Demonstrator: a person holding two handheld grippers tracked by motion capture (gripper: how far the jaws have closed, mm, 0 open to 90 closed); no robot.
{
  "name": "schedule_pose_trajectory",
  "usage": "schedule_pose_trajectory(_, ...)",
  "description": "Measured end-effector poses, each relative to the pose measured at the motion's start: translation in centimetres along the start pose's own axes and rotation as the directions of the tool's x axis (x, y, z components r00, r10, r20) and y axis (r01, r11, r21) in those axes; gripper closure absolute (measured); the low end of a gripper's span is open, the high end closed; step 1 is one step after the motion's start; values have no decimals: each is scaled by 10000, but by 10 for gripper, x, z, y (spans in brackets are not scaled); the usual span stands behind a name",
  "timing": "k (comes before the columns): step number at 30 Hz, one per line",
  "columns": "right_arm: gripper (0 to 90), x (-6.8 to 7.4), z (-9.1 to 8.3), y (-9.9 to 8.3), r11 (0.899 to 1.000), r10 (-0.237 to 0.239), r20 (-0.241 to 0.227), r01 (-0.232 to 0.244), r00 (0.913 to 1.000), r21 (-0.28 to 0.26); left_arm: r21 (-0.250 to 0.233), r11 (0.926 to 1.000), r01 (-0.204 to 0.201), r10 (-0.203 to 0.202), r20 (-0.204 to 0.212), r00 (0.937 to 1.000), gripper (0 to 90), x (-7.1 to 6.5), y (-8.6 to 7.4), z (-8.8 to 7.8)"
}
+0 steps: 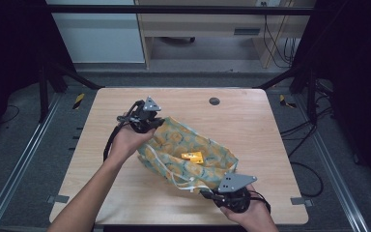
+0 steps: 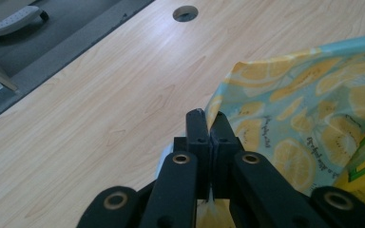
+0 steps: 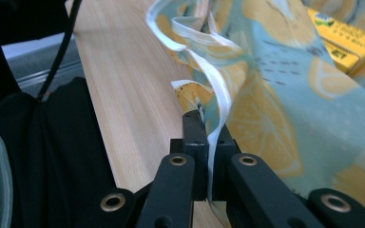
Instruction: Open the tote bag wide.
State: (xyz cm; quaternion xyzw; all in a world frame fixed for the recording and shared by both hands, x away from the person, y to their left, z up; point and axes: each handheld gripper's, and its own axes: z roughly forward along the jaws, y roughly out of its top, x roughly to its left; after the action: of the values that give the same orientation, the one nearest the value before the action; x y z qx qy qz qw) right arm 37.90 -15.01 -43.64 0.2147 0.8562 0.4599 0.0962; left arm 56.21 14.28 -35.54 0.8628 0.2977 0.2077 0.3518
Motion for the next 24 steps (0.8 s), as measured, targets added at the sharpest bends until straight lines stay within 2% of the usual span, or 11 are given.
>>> schedule_pose_trajectory(7, 896, -1, -6, -9, 9992, -74, 162, 68, 9998, 406, -330, 9989, 329, -338, -265, 9991, 895, 8, 3, -4)
schedule_pose_trajectory(14, 896, -6, -14, -19, 9979, -70, 387, 45, 9992, 639, -359, 9984, 429, -444, -427, 9981, 895, 14, 2, -7)
schedule_pose_trajectory(24, 896, -10, -17, -36, 9953, 125, 455, -168, 9989, 956, -101, 9979, 646, -649, -342, 9973, 893, 13, -5, 9)
